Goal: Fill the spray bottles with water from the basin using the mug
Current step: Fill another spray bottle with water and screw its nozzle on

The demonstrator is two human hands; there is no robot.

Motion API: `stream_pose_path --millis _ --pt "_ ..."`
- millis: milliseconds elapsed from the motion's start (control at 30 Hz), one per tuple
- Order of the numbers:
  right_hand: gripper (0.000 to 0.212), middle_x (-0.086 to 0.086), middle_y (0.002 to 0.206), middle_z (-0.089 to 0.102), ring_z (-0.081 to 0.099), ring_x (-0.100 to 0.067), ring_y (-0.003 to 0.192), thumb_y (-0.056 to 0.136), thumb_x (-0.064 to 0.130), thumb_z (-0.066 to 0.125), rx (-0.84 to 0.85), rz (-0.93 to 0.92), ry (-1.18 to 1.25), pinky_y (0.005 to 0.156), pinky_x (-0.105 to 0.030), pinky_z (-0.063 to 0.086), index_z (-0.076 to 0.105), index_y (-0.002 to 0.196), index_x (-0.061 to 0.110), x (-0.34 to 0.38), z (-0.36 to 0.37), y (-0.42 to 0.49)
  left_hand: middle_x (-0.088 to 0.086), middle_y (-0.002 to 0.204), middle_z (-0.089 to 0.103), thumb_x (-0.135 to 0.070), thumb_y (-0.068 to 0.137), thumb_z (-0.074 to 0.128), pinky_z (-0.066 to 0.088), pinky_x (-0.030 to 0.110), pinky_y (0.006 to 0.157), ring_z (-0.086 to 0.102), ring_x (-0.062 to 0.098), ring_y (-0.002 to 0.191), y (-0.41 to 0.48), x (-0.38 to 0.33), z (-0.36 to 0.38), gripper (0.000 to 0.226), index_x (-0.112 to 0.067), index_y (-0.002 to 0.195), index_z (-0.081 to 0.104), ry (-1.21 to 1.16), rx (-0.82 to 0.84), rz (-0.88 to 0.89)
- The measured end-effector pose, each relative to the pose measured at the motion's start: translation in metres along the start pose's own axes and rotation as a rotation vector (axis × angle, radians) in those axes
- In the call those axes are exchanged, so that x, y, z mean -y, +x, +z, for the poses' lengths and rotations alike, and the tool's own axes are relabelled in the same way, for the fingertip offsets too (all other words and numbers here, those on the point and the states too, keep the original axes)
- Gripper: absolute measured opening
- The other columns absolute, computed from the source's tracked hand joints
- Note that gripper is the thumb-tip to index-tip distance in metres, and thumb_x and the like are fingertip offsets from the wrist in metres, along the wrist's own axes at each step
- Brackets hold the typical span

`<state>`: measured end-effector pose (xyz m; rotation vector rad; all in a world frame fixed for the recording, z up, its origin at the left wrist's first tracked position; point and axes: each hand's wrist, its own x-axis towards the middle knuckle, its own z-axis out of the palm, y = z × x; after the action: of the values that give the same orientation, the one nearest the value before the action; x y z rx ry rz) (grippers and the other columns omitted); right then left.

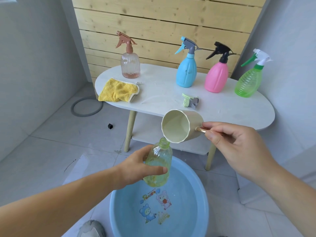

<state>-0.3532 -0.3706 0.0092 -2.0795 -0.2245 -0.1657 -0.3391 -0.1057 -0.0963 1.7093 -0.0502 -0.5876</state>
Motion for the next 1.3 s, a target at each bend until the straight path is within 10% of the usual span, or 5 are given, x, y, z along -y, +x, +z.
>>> stream_pose_path --millis 1300 --pt "0.011 0.015 0.118 0.069 0.063 0.0 0.113 0.089 0.024 0.067 -0.052 -0.215 -0.197 0.098 -0.015 0.044 0.074 0.081 0.021 -0.0014 -0.0018 0.0024 -0.007 0.118 0.072 -0.039 0.066 0.09 0.063 0.042 0.093 0.072 0.014 0.11 0.0057 0.0068 -0.0008 0.066 -0.043 0.127 0.064 0.016 0.0 -0.014"
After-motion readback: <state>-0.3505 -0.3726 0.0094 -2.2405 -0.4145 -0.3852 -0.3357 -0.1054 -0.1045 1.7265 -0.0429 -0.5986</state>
